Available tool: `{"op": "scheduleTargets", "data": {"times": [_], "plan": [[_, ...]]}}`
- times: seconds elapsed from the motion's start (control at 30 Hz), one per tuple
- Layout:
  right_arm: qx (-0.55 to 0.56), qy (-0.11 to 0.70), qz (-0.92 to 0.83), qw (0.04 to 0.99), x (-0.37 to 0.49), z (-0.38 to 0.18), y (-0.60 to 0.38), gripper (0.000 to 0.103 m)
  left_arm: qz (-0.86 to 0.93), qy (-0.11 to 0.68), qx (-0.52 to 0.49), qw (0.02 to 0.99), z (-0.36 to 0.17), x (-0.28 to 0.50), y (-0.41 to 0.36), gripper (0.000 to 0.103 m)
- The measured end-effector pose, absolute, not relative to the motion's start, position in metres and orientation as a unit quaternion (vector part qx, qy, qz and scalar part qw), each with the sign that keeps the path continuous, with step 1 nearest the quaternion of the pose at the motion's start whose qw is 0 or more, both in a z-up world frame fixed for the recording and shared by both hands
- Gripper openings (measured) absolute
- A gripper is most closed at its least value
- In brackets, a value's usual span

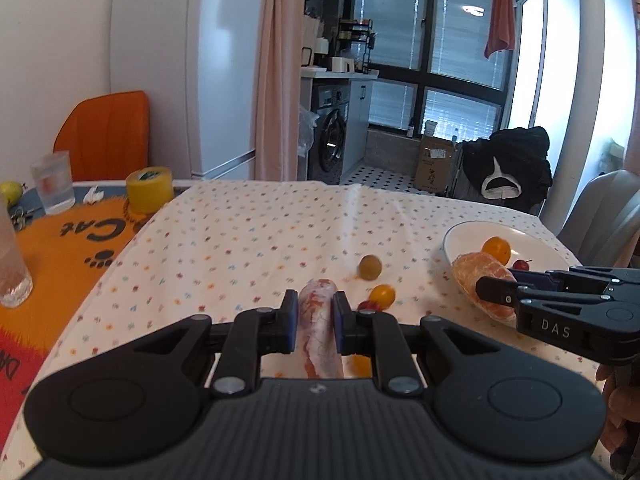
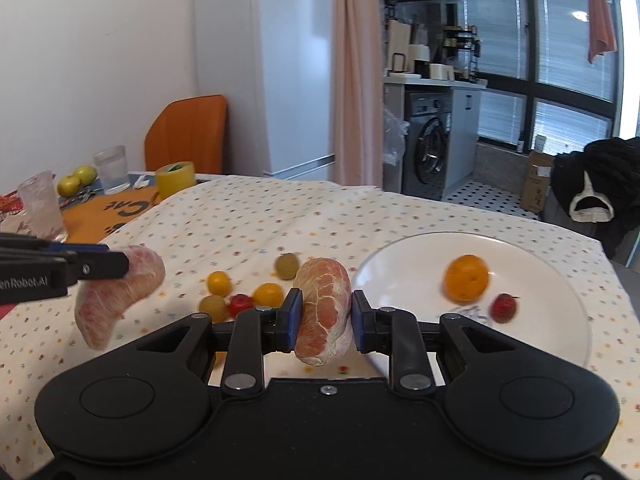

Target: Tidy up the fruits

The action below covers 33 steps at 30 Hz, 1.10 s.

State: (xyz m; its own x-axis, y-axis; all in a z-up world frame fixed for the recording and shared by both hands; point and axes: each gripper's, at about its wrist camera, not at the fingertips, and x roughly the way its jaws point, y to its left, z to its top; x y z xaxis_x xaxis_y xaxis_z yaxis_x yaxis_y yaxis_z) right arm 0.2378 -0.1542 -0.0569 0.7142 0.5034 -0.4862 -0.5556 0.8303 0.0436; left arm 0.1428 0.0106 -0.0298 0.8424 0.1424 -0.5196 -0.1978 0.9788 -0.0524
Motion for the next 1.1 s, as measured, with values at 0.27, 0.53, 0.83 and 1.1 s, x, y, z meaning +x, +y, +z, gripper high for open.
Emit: {"op": "scheduleTargets", "data": {"times": [0.27, 0.53, 0.83, 1.1], "plan": [[-0.044, 0.245, 0.248, 0.936, 0.250, -0.058, -0.187, 0.024, 0.059, 0.258, -0.032, 0.964, -0.019, 0.164, -0.020, 0.016], [-0.032, 0.248, 0.205, 0.946, 0.263, -0.064, -0.220, 0.024, 0.028, 0.260, -0.018, 0.965, -0.012, 0.190, -0.045, 0.016], [-0.021, 0.256, 0.176, 0.950, 0.275, -0.072, -0.245, 0.024, 0.009, 0.261, -0.010, 0.965, -0.013, 0.216, -0.068, 0.016], [-0.018, 0.264, 0.157, 0.951, 0.290, -0.082, -0.255, 0.022, -0.006, 0.269, -0.007, 0.963, -0.020, 0.237, -0.086, 0.016]]}}
